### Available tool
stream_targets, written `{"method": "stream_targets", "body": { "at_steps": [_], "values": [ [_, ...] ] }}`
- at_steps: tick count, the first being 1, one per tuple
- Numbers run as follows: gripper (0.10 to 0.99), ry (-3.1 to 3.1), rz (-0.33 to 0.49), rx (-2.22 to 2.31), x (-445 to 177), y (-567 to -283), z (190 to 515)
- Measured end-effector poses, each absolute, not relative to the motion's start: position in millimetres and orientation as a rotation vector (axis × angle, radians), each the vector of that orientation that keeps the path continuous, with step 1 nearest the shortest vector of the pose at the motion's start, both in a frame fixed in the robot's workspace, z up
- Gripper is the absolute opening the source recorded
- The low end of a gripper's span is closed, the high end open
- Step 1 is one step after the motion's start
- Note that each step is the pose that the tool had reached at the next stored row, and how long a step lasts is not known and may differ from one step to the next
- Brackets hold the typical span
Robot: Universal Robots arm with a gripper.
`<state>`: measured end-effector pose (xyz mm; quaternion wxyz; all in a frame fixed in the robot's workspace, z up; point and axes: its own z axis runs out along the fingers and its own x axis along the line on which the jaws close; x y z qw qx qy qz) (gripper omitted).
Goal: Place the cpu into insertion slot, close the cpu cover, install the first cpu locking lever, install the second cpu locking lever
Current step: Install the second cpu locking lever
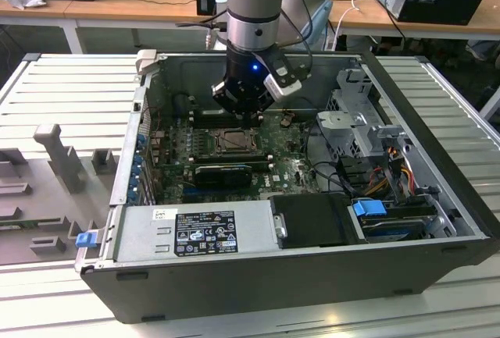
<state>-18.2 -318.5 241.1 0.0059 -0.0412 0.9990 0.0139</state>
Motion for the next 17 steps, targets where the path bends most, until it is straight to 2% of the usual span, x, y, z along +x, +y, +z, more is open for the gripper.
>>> {"method": "stream_targets", "body": {
  "at_steps": [6, 17],
  "values": [
    [0.106, 3.127, 0.044, -0.129, -18.2, -320.6, 244.8],
    [0.106, 3.154, 0.054, -0.129, -18.3, -340.8, 243.4]
  ]
}}
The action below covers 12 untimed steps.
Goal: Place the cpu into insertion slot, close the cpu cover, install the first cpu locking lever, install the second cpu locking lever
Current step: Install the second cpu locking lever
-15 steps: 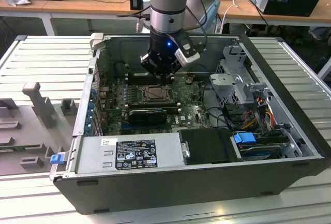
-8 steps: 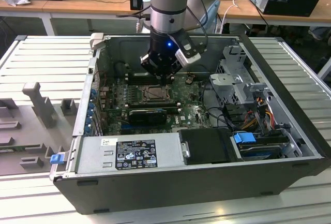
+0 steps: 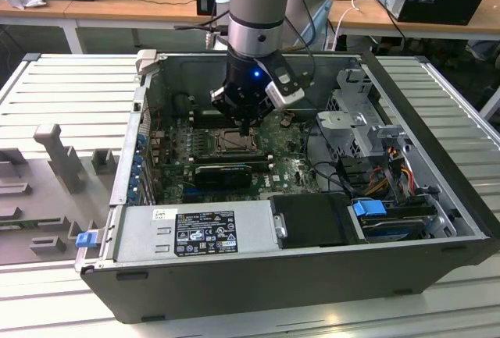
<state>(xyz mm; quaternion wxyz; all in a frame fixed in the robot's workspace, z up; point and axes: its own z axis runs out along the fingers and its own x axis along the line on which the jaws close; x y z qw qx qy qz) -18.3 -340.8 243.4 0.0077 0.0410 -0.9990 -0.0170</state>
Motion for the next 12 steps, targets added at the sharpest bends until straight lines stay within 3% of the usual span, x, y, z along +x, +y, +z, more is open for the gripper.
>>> {"method": "stream_targets", "body": {
  "at_steps": [12],
  "values": [
    [0.106, -3.123, -0.069, 0.128, -19.0, -371.1, 242.8]
  ]
}}
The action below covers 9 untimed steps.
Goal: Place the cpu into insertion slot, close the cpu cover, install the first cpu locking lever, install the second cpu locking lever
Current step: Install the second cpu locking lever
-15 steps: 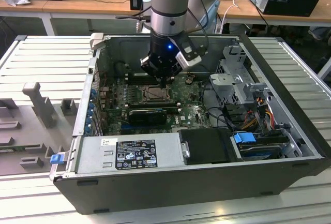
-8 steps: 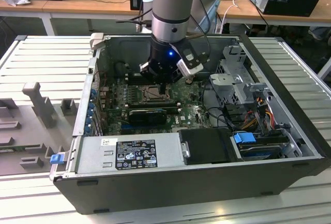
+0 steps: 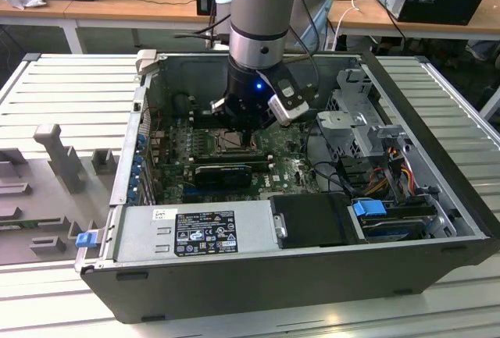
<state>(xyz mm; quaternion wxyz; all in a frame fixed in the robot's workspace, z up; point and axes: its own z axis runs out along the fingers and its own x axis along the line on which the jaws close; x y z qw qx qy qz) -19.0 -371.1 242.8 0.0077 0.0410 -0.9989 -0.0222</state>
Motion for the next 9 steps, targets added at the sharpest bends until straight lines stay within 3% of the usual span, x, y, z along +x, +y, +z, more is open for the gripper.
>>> {"method": "stream_targets", "body": {
  "at_steps": [9],
  "values": [
    [0.106, -3.123, -0.115, 0.122, -41.1, -375.3, 238.3]
  ]
}}
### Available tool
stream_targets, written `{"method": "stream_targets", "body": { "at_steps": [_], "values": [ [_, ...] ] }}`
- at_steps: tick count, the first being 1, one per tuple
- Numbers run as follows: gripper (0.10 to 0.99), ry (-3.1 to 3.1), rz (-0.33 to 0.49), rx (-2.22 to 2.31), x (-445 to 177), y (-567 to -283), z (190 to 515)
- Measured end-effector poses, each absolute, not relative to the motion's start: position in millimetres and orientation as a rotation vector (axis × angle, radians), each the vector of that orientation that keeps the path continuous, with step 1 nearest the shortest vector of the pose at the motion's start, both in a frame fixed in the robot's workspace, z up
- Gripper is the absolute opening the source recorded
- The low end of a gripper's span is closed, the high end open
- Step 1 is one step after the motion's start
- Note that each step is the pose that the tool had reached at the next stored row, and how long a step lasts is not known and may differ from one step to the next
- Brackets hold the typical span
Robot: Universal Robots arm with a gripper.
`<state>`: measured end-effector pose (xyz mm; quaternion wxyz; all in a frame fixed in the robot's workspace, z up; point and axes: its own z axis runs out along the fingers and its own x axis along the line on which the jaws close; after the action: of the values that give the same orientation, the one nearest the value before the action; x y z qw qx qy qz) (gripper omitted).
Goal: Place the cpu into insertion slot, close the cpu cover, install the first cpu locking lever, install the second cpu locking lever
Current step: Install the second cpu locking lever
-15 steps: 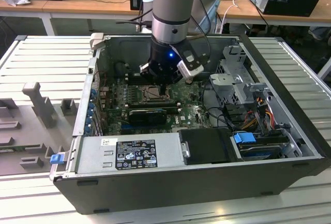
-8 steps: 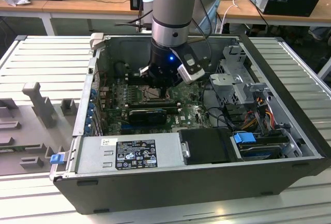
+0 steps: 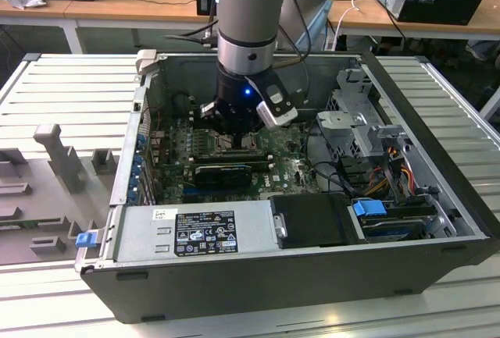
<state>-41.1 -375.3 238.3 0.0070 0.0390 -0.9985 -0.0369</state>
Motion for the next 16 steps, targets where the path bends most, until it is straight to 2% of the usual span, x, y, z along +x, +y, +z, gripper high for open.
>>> {"method": "stream_targets", "body": {
  "at_steps": [9, 16],
  "values": [
    [0.106, -3.122, -0.138, 0.126, -50.0, -375.5, 222.7],
    [0.106, -3.118, -0.246, 0.139, -59.1, -384.1, 219.2]
  ]
}}
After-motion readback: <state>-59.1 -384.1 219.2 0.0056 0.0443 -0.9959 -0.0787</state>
